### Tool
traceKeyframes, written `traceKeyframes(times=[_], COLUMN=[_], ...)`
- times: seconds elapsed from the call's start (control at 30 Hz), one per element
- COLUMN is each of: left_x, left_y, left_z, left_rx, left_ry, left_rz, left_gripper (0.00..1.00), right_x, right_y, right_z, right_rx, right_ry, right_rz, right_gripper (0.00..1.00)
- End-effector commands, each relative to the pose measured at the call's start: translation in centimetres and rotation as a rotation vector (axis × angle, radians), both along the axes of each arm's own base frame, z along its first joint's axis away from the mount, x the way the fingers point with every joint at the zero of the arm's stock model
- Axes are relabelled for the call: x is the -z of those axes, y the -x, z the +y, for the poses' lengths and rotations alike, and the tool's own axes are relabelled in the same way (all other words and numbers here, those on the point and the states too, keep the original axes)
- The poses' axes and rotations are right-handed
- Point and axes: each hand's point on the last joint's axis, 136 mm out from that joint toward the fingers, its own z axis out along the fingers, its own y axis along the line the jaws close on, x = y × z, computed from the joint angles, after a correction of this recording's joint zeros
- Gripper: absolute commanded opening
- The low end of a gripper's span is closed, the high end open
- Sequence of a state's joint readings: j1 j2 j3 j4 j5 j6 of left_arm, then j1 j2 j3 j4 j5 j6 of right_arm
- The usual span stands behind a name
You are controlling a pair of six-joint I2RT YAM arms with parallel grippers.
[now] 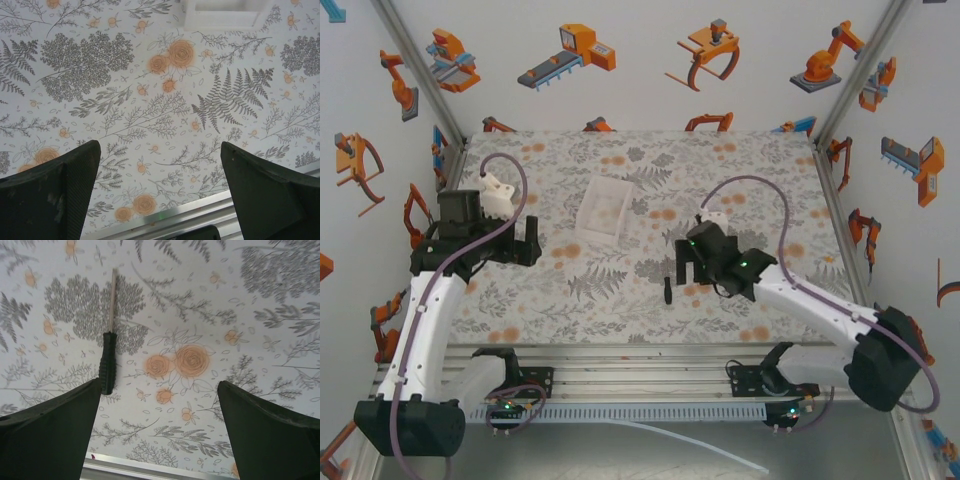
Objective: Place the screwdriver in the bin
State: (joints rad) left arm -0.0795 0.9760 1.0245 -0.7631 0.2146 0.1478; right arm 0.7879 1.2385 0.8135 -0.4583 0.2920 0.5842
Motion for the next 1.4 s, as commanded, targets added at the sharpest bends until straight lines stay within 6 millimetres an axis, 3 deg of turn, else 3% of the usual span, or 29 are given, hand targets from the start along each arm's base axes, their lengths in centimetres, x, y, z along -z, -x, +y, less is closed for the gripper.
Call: traceKeyframes(times=[0.0,0.23,0.33,0.77,1.37], left_x=[-0.4,-0.3,-0.3,0.3,0.3], left_y=[1.0,1.2,1.2,1.0,1.3], left_z=[-0.4,-0.3,-0.4,-0.6,-1.4], left_rx=[0.032,0.028,0.029,0.027,0.058], left_ry=[0.002,-0.003,-0.001,0.011,0.045], left_rz=[-0.004,-0.003,0.001,0.014,0.023], left_gripper=[0.97,0.97,0.97,0.97,0.97], right_x=[-0.6,2.3,3.9,6.8,8.3], right_y=[-0.7,0.1,0.3,0.4,0.4], right_z=[2.0,6.0,7.0,6.2,6.0], right_rx=[0.011,-0.043,-0.045,0.04,0.064], right_ry=[0.006,0.001,0.014,0.067,0.096], right_rz=[-0.024,0.031,0.078,0.119,0.139], right_gripper=[0.82,0.76,0.65,0.5,0.41])
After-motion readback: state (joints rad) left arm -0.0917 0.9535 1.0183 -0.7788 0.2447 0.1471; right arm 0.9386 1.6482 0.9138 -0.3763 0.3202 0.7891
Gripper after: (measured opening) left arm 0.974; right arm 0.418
